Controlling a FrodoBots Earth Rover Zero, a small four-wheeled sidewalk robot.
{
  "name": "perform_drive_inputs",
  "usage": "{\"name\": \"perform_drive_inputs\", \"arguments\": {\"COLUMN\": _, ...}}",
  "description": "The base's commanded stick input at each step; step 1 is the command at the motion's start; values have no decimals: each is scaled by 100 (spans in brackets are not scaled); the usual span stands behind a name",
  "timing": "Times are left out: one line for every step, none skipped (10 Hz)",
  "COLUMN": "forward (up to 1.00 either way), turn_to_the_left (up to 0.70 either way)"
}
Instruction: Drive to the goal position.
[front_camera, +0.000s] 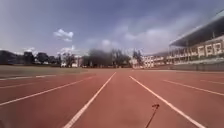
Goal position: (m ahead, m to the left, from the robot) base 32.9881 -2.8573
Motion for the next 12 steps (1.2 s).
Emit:
{"name": "perform_drive_inputs", "arguments": {"forward": 70, "turn_to_the_left": 0}}
{"name": "perform_drive_inputs", "arguments": {"forward": 70, "turn_to_the_left": 0}}
{"name": "perform_drive_inputs", "arguments": {"forward": 70, "turn_to_the_left": 0}}
{"name": "perform_drive_inputs", "arguments": {"forward": 70, "turn_to_the_left": 0}}
{"name": "perform_drive_inputs", "arguments": {"forward": 70, "turn_to_the_left": -35}}
{"name": "perform_drive_inputs", "arguments": {"forward": 70, "turn_to_the_left": -35}}
{"name": "perform_drive_inputs", "arguments": {"forward": 70, "turn_to_the_left": -35}}
{"name": "perform_drive_inputs", "arguments": {"forward": 70, "turn_to_the_left": -35}}
{"name": "perform_drive_inputs", "arguments": {"forward": 70, "turn_to_the_left": -35}}
{"name": "perform_drive_inputs", "arguments": {"forward": 70, "turn_to_the_left": 0}}
{"name": "perform_drive_inputs", "arguments": {"forward": 70, "turn_to_the_left": 0}}
{"name": "perform_drive_inputs", "arguments": {"forward": 70, "turn_to_the_left": 0}}
